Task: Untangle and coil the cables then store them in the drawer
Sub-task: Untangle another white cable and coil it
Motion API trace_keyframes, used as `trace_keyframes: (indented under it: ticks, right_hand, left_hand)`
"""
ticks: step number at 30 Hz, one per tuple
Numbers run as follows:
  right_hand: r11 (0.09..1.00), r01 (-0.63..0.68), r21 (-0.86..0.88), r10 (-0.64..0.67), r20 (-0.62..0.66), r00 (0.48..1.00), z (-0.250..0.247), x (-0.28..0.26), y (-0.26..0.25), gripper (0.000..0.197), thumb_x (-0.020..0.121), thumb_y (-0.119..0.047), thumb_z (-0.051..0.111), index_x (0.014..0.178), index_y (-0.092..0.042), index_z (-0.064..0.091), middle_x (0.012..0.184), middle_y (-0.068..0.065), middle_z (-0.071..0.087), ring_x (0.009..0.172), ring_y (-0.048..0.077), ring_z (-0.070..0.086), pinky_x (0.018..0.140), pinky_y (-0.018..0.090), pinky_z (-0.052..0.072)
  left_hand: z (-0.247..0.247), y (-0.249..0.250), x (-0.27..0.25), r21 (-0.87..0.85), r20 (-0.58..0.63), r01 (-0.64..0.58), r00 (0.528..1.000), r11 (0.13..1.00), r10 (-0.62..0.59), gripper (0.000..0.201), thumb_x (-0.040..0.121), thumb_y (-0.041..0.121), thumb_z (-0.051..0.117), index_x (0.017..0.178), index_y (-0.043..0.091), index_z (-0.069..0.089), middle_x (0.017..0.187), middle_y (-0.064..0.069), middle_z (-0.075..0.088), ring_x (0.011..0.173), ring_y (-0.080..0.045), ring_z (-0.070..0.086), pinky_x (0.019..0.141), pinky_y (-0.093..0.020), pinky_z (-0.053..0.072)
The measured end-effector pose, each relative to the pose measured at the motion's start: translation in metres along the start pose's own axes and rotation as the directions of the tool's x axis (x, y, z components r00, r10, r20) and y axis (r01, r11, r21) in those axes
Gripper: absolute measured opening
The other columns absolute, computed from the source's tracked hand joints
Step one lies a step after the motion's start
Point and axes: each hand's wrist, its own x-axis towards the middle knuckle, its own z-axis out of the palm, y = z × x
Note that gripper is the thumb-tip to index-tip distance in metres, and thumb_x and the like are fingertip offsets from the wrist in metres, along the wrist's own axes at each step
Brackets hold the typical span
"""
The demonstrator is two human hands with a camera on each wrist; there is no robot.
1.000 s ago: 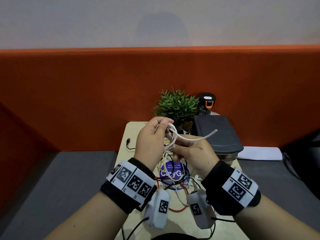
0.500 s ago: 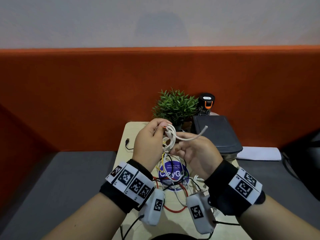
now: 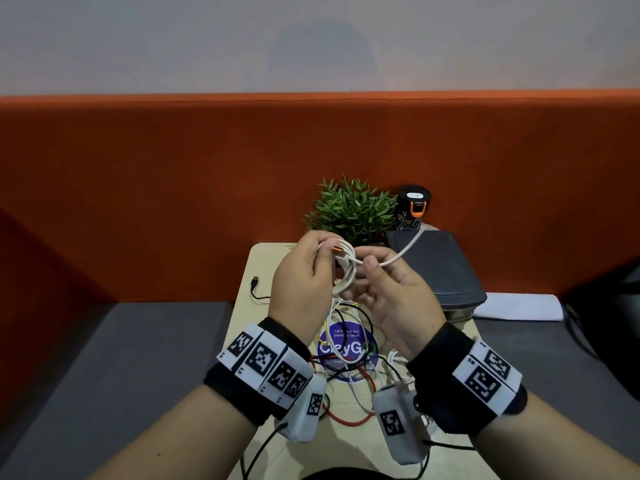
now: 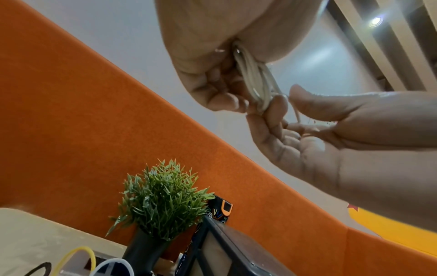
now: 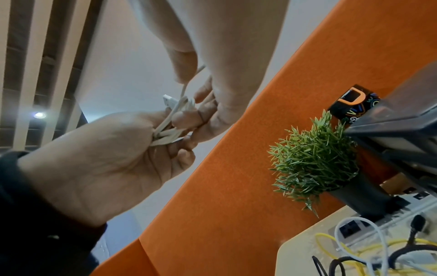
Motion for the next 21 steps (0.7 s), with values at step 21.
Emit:
trace_keyframes:
  ticks: [21]
  right_hand:
    - [0.969, -0.015, -0.246, -0.008, -0.096, 0.995, -0.002, 0.004, -0.017, 0.017, 0.097, -0.017, 0.05, 0.107, -0.006, 0.058, 0.077, 0.011, 0.07, 0.049, 0.021, 0.054, 0.058, 0.034, 0.047]
  left_hand:
    - [-0.027, -0.003, 0.004, -0.08, 0.228, -0.162, 0.957, 0.984, 0.176, 0.025, 0.083, 0.012, 0.068, 0.103, 0.028, 0.069, 0.098, 0.008, 0.066, 0.092, -0.003, 0.06, 0.075, -0.015, 0.048]
